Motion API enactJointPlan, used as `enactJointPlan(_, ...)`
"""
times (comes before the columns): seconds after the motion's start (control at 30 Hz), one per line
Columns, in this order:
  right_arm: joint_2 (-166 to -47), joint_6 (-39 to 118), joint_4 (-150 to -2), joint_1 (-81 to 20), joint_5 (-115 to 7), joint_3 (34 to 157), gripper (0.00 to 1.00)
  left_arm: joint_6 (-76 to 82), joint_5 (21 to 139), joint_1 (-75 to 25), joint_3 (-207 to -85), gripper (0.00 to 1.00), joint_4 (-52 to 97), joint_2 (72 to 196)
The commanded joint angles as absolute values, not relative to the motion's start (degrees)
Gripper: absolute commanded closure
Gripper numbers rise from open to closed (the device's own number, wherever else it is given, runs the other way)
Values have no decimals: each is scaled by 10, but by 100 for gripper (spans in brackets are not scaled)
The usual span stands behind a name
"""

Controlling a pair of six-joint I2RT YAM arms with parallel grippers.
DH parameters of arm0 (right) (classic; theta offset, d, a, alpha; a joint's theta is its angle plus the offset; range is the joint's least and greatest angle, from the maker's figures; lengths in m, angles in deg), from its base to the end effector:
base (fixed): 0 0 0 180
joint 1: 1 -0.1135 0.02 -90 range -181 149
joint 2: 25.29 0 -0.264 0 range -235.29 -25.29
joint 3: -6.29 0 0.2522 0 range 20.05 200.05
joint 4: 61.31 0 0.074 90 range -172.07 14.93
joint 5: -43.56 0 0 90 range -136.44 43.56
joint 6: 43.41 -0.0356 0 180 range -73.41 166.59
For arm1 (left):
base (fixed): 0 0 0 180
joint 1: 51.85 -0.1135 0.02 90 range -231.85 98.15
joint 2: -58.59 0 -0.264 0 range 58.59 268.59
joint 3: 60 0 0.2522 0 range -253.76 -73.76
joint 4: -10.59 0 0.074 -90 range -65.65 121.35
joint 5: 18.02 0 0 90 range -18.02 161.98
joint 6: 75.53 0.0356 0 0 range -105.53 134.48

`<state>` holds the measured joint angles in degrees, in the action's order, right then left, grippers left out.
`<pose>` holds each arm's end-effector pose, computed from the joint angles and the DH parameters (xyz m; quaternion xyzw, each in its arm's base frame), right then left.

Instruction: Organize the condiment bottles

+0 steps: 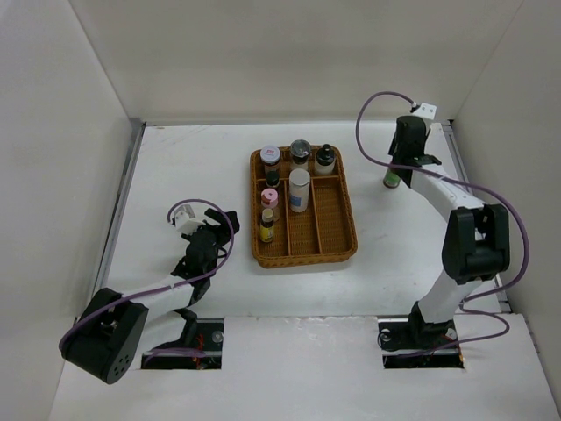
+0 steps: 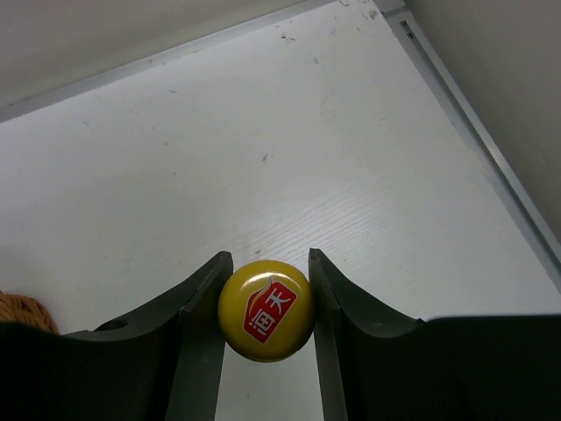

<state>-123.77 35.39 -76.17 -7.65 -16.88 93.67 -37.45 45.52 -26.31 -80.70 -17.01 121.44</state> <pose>0.4001 0.0290 0.2801 0.1677 0.8138 -0.1341 0.5400 0.1774 -0.0672 0.1526 -0.3120 0.7177 -0.2314 0.5779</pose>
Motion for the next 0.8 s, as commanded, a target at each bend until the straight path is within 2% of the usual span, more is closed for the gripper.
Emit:
enactJointPlan(0.0, -1162, 379, -698, -75, -140, 941, 70, -381, 460, -264, -827, 26, -199, 1217)
enactJointPlan(0.2, -1034, 406, -681, -135, -109, 895, 70, -381, 460, -263, -828, 26, -199, 1216)
enactJointPlan(0.33, -993, 403, -687, -193, -111, 877, 70, -381, 463, -262, -829, 26, -199, 1215)
enactJointPlan(0.6, -1005, 382, -658, -308, -139, 871, 70, -381, 464, -262, -829, 26, -199, 1217)
enactJointPlan(0.77, -1056, 374, -631, -337, -148, 875, 70, -381, 464, -262, -830, 26, -199, 1219)
